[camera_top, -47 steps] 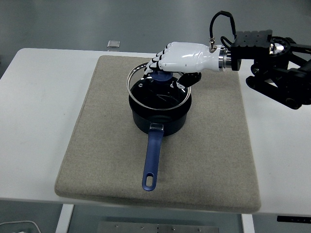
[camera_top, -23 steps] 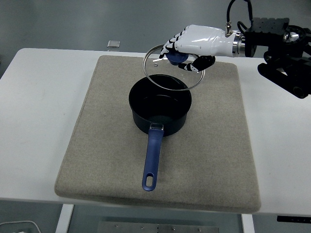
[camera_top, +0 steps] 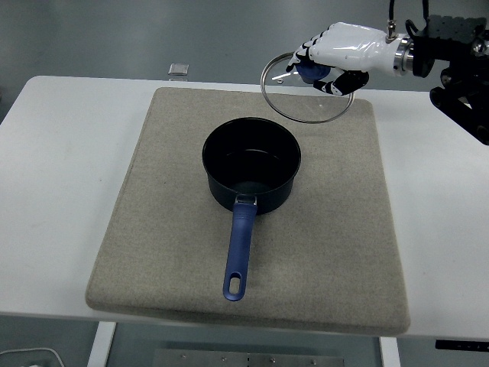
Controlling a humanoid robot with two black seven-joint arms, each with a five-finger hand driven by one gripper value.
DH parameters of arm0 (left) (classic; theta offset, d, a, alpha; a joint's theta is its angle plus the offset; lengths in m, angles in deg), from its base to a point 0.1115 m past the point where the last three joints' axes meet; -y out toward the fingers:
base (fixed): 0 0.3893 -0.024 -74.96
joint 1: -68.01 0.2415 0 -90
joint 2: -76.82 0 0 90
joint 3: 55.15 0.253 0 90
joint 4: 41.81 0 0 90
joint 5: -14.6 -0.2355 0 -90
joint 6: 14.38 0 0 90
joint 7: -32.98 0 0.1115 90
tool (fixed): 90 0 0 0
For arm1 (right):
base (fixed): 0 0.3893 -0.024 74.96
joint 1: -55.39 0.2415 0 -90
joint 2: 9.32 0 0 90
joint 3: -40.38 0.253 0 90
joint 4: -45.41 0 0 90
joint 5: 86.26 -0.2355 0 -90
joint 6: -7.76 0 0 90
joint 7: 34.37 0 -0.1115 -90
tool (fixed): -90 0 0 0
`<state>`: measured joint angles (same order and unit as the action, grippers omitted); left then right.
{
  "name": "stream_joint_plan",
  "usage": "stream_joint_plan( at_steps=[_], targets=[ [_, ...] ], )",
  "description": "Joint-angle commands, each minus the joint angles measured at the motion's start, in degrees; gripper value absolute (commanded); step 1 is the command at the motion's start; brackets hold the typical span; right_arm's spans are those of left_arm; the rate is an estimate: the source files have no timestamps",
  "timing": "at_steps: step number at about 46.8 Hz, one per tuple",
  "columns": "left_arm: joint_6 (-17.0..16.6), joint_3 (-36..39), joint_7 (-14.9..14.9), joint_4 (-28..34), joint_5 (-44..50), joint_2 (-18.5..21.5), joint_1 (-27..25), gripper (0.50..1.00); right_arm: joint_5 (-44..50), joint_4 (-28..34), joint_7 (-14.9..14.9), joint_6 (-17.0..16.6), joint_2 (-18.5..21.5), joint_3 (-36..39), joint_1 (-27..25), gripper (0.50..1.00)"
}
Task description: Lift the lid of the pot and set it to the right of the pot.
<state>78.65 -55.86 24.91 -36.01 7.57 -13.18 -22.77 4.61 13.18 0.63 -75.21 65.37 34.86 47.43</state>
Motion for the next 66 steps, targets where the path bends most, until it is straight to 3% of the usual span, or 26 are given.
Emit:
stream_joint_plan(
  at_steps=[1,66],
  targets=[
    [-0.04,0.0,0.07,0.0,0.0,0.0,0.0,1.0,0.09,1.2,0.0,0.0,-0.33,-0.1,-0.65,0.5],
    [-0.04,0.0,-0.01,0.0,0.0,0.0,0.0,1.0,0.18,5.86,0.0,1.49,-1.56,-4.41,-8.3,0.5]
  ],
)
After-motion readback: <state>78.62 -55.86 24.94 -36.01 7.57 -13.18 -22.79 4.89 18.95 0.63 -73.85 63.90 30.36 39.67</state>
